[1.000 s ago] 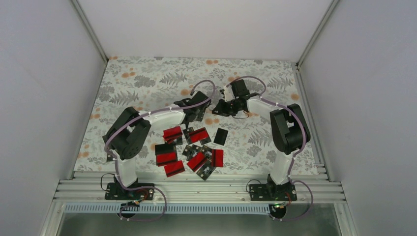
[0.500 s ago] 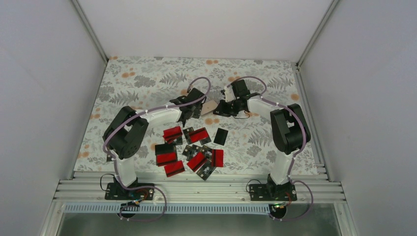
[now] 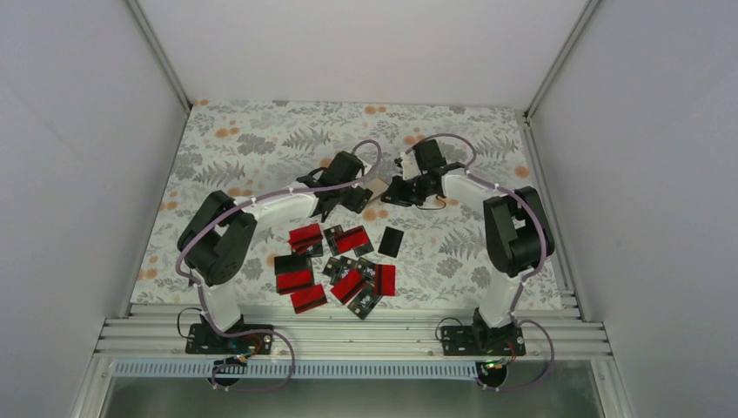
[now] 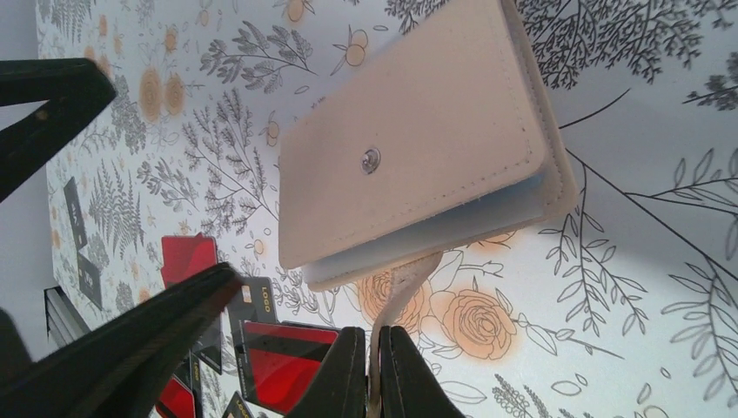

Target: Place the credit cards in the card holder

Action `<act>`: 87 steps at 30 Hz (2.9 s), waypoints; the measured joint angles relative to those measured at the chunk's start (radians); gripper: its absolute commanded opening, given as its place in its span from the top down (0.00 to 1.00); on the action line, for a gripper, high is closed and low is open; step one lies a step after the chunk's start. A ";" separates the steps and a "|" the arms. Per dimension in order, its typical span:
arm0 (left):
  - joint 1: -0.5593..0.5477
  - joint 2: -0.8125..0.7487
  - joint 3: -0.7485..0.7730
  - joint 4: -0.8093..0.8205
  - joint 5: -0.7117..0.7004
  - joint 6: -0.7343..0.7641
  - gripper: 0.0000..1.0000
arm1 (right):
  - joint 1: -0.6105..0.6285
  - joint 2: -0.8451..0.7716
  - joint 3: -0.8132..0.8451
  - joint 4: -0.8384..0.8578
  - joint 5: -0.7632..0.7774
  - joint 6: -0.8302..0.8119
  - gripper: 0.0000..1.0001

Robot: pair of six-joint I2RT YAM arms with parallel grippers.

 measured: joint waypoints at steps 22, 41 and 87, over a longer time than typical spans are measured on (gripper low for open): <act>0.000 0.115 0.133 -0.013 0.177 0.125 0.12 | -0.027 -0.082 0.000 -0.075 0.048 -0.025 0.96; 0.010 0.171 0.196 -0.040 0.133 0.168 0.31 | -0.029 -0.082 0.000 -0.086 0.054 -0.034 0.96; 0.129 -0.073 -0.312 0.127 0.143 -0.671 0.62 | -0.066 0.267 0.261 -0.060 0.127 0.009 0.71</act>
